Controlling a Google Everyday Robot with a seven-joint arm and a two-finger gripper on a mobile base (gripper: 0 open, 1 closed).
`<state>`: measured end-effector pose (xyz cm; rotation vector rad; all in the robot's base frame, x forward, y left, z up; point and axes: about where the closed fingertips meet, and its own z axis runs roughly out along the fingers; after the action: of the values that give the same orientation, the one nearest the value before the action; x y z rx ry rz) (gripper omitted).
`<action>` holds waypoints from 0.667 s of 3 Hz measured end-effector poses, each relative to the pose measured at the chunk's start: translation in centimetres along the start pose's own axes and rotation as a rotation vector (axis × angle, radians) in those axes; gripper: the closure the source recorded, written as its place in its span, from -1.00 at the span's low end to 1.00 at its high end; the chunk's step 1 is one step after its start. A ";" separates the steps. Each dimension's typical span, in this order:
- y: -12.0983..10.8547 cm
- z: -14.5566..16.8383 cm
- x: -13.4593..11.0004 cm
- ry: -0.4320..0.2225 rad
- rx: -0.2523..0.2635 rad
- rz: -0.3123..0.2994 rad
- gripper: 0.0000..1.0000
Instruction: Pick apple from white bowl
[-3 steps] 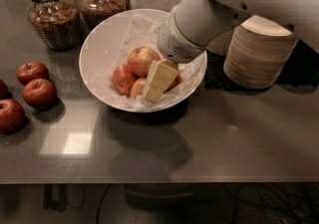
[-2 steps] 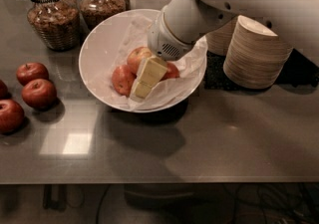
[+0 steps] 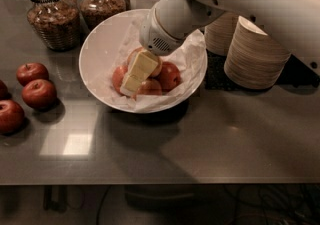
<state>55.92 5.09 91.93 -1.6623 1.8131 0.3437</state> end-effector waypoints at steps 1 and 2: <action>-0.4 0.4 1.2 0.028 0.024 0.021 -1.00; -0.6 0.2 3.8 0.084 0.056 0.049 -1.00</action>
Offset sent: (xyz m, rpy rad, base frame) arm 0.0110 -0.0600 -0.0430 -0.1210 0.0021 -0.1596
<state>56.61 2.10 89.59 -1.6179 1.9097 0.2449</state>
